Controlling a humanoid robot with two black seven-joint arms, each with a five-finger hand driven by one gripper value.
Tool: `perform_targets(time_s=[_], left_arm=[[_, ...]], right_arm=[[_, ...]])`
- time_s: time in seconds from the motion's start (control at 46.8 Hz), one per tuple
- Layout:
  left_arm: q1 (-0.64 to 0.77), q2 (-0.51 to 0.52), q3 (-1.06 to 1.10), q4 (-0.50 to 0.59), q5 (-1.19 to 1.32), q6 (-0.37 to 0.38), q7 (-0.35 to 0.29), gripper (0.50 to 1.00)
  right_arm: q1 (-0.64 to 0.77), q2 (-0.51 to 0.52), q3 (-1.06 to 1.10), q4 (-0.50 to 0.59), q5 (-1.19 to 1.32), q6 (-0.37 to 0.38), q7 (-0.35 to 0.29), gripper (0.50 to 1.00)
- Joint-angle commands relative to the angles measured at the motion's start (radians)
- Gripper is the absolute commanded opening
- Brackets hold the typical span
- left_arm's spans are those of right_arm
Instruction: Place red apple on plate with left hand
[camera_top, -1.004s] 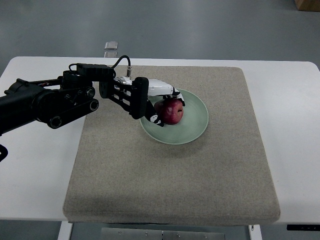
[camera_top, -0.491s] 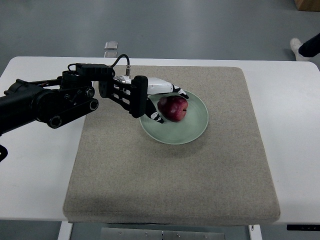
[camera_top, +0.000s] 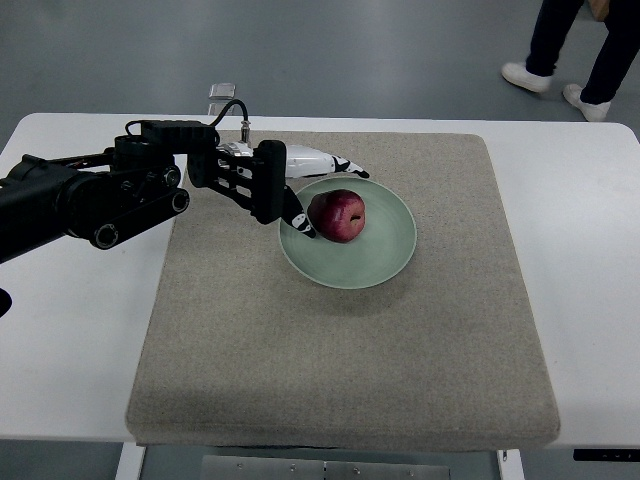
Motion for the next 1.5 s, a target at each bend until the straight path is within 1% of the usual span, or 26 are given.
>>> perform_targets(time_s=[0.0, 0.171, 0.256, 0.363, 0.513, 0.684, 0.833, 0.919, 1.09, 1.197, 1.325, 1.41, 1.474], left_arm=[[-0.002, 0.001, -0.003, 0.062, -0.018, 0.0, -0.002, 0.992], [-0.005, 0.003, -0.007, 0.168, -0.084, 0.004, -0.002, 0.994], [-0.005, 0.003, -0.018, 0.208, -0.13, 0.034, -0.002, 0.992], [0.001, -0.003, -0.018, 0.263, -0.205, 0.087, -0.002, 0.994], [0.001, -0.008, -0.017, 0.317, -0.319, 0.146, -0.002, 0.994], [0.003, -0.013, -0.018, 0.406, -0.487, 0.184, 0.006, 0.994], [0.004, -0.029, -0.018, 0.443, -0.694, 0.204, 0.028, 0.994], [0.003, -0.04, -0.02, 0.456, -0.831, 0.222, 0.072, 0.994], [0.003, -0.062, -0.03, 0.459, -1.099, 0.248, 0.224, 0.994], [0.003, -0.076, -0.099, 0.461, -1.253, 0.255, 0.307, 0.994], [0.006, -0.086, -0.191, 0.461, -1.377, 0.229, 0.316, 0.994], [0.035, -0.097, -0.25, 0.464, -1.455, 0.18, 0.316, 0.994], [0.052, -0.117, -0.291, 0.487, -1.508, 0.149, 0.316, 0.994]], right_arm=[[0.0, 0.0, 0.0, 0.0, 0.0, 0.0, 0.0, 0.964], [0.0, 0.0, 0.0, 0.0, 0.0, 0.0, 0.0, 0.964], [0.0, 0.0, 0.0, 0.0, 0.0, 0.0, 0.0, 0.964], [0.0, 0.0, -0.002, 0.0, 0.0, 0.0, -0.002, 0.964], [0.0, 0.0, 0.0, 0.0, 0.0, 0.0, 0.0, 0.964], [0.0, 0.0, 0.0, 0.0, 0.0, 0.0, 0.0, 0.964], [0.0, 0.0, 0.0, 0.0, 0.0, 0.0, 0.0, 0.964], [0.0, 0.0, 0.0, 0.0, 0.0, 0.0, 0.0, 0.964], [0.0, 0.0, 0.0, 0.0, 0.0, 0.0, 0.0, 0.964], [0.0, 0.0, 0.0, 0.0, 0.0, 0.0, 0.0, 0.964], [0.0, 0.0, 0.0, 0.0, 0.0, 0.0, 0.0, 0.964], [0.0, 0.0, 0.0, 0.0, 0.0, 0.0, -0.002, 0.964], [0.0, 0.0, 0.0, 0.0, 0.0, 0.0, 0.0, 0.964]])
